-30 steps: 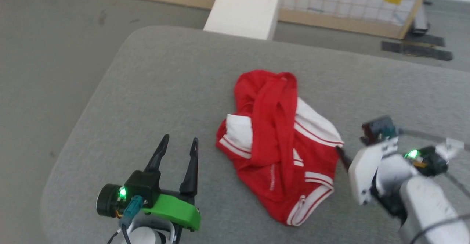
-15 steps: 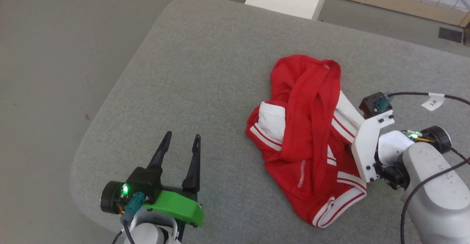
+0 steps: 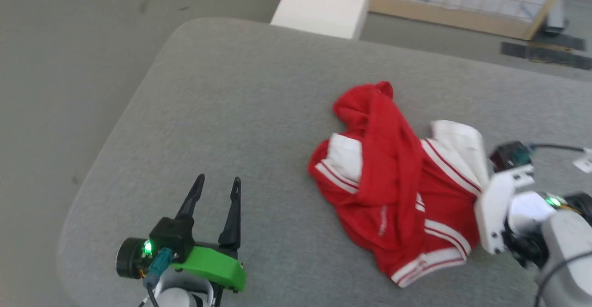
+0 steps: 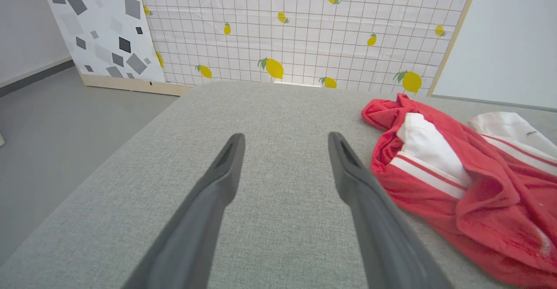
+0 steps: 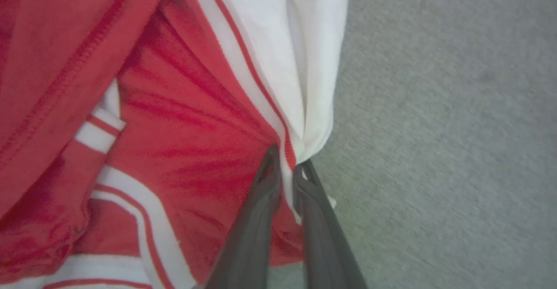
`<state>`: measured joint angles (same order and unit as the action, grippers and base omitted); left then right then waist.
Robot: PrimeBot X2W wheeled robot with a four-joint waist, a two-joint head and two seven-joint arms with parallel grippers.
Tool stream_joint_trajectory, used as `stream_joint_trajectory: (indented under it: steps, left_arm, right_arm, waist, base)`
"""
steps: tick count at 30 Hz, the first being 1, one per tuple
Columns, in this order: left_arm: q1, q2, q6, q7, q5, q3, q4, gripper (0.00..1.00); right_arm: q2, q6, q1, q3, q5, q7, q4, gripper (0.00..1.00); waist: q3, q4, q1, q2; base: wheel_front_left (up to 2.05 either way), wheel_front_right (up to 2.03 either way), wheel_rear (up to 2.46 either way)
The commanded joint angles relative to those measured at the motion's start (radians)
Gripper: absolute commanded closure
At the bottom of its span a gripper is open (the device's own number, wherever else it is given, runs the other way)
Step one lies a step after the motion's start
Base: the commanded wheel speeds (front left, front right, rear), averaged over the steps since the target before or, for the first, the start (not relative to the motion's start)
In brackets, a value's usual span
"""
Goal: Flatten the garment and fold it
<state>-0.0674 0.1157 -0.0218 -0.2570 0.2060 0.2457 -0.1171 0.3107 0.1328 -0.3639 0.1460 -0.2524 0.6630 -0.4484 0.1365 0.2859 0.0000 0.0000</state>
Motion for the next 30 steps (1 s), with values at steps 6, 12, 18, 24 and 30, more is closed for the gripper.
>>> stream_joint_trajectory:
  steps: [6, 12, 18, 24, 30]
  left_arm:
    - [0.035, -0.013, 0.015, -0.005, -0.018, -0.016, -0.003, 0.0]
    - [0.035, -0.022, 0.027, -0.005, -0.025, -0.022, -0.01, 0.0]
    - [0.031, -0.029, 0.044, -0.005, -0.032, -0.011, -0.03, 0.0]
    - [0.023, -0.034, 0.062, -0.005, -0.04, 0.009, -0.049, 0.0]
    - [-0.023, -0.044, 0.091, 0.024, -0.048, 0.078, -0.082, 0.0]
  right_arm:
    - [0.004, -0.002, 0.22, -0.178, 0.068, 0.096, 0.196, 1.0]
    - [-0.117, -0.002, 0.409, -0.253, 0.088, 0.124, 0.365, 1.0]
    - [-0.177, -0.002, 0.431, -0.26, 0.095, -0.01, 0.408, 0.0]
    - [-0.173, -0.002, 0.407, -0.243, 0.106, -0.22, 0.465, 0.0]
    - [-0.199, -0.002, 0.423, -0.268, 0.154, -0.497, 0.544, 0.0]
  waist:
    - [-0.086, -0.172, 0.0, 0.0]
    - [-0.087, -0.247, 0.0, 0.0]
    - [-0.089, -0.295, 0.0, 0.0]
    - [-0.096, -0.317, 0.0, 0.0]
    - [-0.078, -0.33, 0.0, 0.0]
  base:
    - [0.0, 0.0, 0.0]
    - [0.0, 0.0, 0.0]
    - [0.0, 0.0, 0.0]
    - [0.0, 0.0, 0.0]
    - [0.0, 0.0, 0.0]
